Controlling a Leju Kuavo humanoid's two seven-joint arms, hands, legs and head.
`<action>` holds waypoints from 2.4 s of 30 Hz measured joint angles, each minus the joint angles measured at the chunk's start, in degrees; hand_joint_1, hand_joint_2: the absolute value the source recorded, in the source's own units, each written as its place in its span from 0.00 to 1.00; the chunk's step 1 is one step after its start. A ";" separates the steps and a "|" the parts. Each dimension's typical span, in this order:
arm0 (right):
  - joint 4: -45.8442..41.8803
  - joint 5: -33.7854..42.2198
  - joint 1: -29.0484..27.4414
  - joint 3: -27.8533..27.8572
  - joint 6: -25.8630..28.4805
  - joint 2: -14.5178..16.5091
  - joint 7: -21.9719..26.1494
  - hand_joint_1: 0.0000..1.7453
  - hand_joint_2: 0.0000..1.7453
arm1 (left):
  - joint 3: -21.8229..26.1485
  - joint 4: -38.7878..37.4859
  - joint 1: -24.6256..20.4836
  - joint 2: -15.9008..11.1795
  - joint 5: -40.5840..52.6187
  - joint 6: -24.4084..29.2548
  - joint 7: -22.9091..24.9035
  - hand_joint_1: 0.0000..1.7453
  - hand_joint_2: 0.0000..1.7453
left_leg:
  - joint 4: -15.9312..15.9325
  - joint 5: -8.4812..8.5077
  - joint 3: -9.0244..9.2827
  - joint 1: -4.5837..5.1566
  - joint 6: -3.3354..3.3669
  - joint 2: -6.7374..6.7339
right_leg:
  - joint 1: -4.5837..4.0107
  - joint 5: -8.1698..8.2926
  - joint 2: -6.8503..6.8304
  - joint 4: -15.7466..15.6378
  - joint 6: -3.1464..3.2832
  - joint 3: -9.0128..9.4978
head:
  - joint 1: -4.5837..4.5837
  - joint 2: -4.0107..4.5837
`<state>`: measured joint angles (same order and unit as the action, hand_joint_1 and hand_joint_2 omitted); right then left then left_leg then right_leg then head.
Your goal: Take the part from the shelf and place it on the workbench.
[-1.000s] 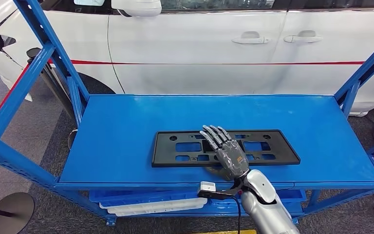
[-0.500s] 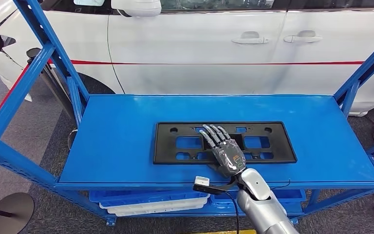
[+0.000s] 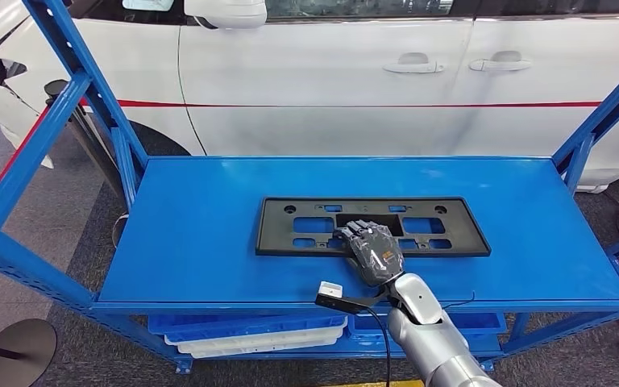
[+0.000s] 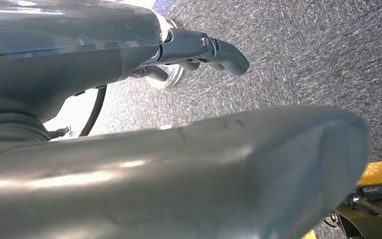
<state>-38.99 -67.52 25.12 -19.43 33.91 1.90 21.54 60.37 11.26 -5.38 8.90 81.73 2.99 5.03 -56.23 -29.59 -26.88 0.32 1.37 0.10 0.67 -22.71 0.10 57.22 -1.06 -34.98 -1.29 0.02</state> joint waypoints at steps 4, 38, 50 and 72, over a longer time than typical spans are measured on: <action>-0.02 2.57 0.02 0.08 1.57 0.10 1.40 1.00 1.00 | 0.00 0.00 0.00 0.02 0.00 0.10 -0.04 0.00 0.00 | 0.00 0.00 0.03 0.00 0.00 0.00 | 0.00 0.01 0.00 0.00 0.00 0.04 | 0.00 0.00; -62.20 100.15 -8.28 19.50 -46.25 9.95 9.96 1.00 1.00 | 1.72 0.00 0.07 1.43 -7.21 1.01 -20.19 0.00 0.00 | -0.01 0.09 -0.28 0.01 -0.02 -0.16 | 0.02 0.13 0.12 0.01 0.03 -0.31 | 0.00 0.00; -62.40 99.56 -7.23 19.56 -46.36 11.58 7.80 1.00 1.00 | 3.96 0.00 -0.20 1.67 -8.40 2.01 -12.37 0.00 0.00 | -0.05 0.12 -0.33 0.03 -0.07 -0.08 | 0.04 0.15 0.07 0.08 0.03 -0.35 | 0.00 0.00; -64.80 97.87 -10.05 19.50 -46.38 12.38 10.80 1.00 1.00 | 3.93 -0.02 -0.43 2.08 -6.51 -1.11 -10.21 0.00 0.00 | -1.27 3.24 -4.51 -0.32 1.37 -0.49 | 0.43 -7.90 -0.04 14.24 -1.32 -4.06 | 0.00 0.00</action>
<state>-103.79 30.34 15.07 0.07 -12.46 14.27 32.34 64.30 11.23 -5.81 10.98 75.23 1.88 -5.18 -57.50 -26.35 -31.39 0.00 2.74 -0.39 1.10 -30.60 0.06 71.46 -2.38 -39.04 -1.29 0.02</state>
